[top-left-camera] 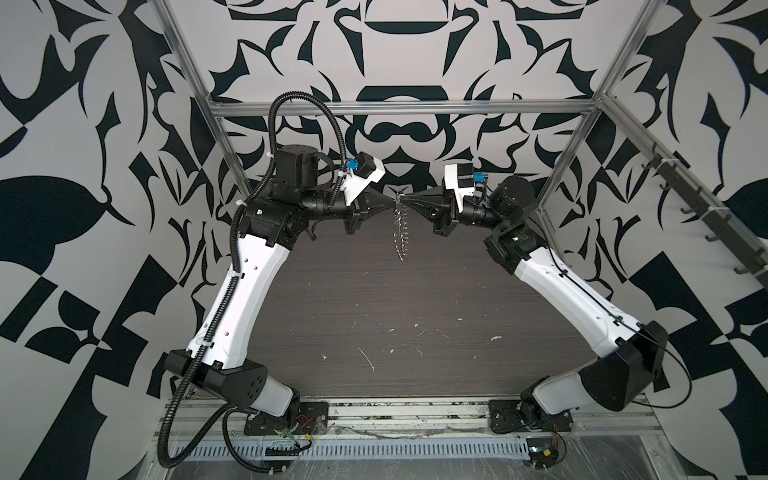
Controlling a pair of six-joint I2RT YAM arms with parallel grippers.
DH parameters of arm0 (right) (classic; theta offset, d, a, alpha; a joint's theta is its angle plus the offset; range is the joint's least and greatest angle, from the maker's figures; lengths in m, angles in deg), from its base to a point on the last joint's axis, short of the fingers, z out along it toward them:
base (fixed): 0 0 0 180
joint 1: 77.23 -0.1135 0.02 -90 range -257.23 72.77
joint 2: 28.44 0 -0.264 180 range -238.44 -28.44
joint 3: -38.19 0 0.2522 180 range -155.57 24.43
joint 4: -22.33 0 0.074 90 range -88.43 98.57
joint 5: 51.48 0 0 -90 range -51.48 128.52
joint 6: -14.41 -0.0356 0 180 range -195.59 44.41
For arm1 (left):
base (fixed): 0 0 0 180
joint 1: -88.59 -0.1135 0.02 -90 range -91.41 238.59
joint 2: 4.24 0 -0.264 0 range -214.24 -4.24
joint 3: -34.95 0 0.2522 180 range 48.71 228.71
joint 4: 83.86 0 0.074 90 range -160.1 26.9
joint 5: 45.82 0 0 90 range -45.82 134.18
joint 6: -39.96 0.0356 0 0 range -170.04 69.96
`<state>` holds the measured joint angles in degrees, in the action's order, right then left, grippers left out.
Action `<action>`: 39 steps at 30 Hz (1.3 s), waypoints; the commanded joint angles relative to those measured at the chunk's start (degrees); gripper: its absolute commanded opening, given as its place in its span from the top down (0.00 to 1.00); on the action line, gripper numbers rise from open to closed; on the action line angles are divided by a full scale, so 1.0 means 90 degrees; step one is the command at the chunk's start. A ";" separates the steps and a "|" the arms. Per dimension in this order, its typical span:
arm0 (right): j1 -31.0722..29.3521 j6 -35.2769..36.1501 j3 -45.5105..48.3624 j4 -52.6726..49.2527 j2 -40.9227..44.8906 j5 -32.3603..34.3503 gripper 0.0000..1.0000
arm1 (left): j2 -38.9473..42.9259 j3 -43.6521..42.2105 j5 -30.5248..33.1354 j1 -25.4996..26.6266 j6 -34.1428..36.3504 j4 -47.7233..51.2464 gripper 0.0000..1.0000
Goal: Remove the keys from the keyring
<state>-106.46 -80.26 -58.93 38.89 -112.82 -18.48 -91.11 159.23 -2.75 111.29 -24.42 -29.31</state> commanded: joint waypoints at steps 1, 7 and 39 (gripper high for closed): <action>-0.0009 -0.0432 -0.0244 0.1124 0.0089 -0.0020 1.00 | -0.0178 -0.0018 -0.0154 0.0017 -0.0273 -0.0248 1.00; 0.0077 -0.0140 -0.0253 0.0712 0.0161 0.0143 1.00 | -0.0193 -0.0208 0.0412 0.0013 -0.0463 -0.0520 1.00; -0.0042 0.2335 0.3391 -0.3407 0.3081 0.5979 1.00 | 0.1120 -0.4631 0.7058 0.0186 -0.3551 -0.1465 1.00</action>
<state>-105.98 -60.52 -29.03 7.44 -90.44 28.89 -82.72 120.74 56.74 112.12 -51.89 -42.55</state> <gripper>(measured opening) 0.043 0.042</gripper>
